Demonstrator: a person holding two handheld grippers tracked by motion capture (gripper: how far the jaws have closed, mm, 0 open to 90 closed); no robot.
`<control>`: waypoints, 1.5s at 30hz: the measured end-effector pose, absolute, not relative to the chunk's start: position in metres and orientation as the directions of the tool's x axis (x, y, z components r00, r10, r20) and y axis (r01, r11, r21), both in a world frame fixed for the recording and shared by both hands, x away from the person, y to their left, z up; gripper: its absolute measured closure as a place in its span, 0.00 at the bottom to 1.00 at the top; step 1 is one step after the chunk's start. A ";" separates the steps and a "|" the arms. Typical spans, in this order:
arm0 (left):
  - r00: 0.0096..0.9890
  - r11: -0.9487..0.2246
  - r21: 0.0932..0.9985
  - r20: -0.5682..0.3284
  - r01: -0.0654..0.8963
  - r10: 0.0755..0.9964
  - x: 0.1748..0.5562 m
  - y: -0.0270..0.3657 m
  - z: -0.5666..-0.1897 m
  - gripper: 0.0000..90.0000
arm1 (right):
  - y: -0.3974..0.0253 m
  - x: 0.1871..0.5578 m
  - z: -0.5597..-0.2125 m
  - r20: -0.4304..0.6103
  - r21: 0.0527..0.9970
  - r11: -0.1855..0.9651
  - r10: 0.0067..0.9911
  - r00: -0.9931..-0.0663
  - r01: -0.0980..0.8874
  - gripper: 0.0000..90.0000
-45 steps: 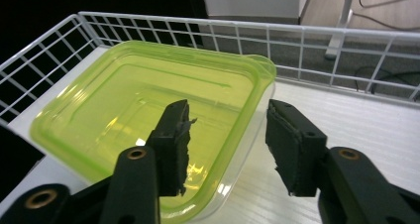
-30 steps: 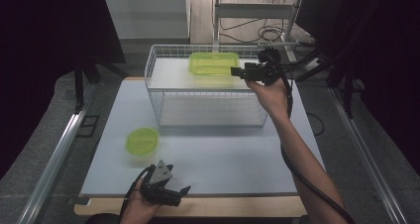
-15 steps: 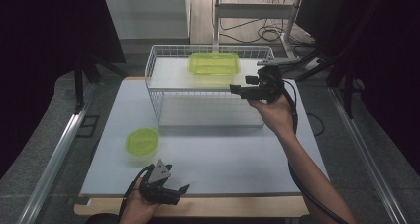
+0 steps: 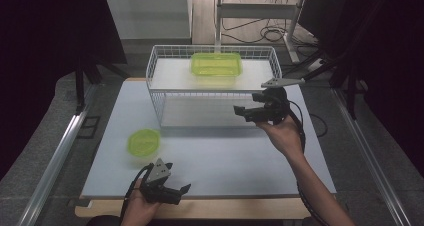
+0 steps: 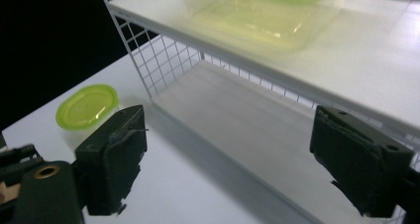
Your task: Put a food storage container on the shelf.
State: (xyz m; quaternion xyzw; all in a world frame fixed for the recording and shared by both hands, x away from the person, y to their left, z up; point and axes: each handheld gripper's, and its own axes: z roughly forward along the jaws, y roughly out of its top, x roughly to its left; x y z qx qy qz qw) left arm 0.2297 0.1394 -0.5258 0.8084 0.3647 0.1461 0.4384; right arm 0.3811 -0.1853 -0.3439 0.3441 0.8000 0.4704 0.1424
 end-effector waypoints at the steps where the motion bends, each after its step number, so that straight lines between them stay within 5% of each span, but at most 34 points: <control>1: 0.690 -0.348 0.817 -0.082 0.460 0.719 0.230 0.140 -0.526 0.06 | -0.186 0.379 -0.346 0.097 0.849 0.322 0.683 -0.724 0.419 0.14; 10: 0.692 -0.354 0.811 -0.084 0.465 0.717 0.230 0.141 -0.522 0.06 | -0.195 0.354 -0.371 0.022 0.856 0.377 0.659 -0.752 0.355 0.04; 27: 0.678 -0.364 0.804 -0.065 0.470 0.732 0.229 0.143 -0.519 0.06 | -0.215 0.323 -0.418 0.062 0.856 0.352 0.658 -0.751 0.379 0.03; 45: 0.691 -0.437 0.805 0.048 0.401 0.722 0.223 0.139 -0.525 0.05 | -0.236 0.297 -0.474 0.053 0.829 0.378 0.681 -0.731 0.412 0.03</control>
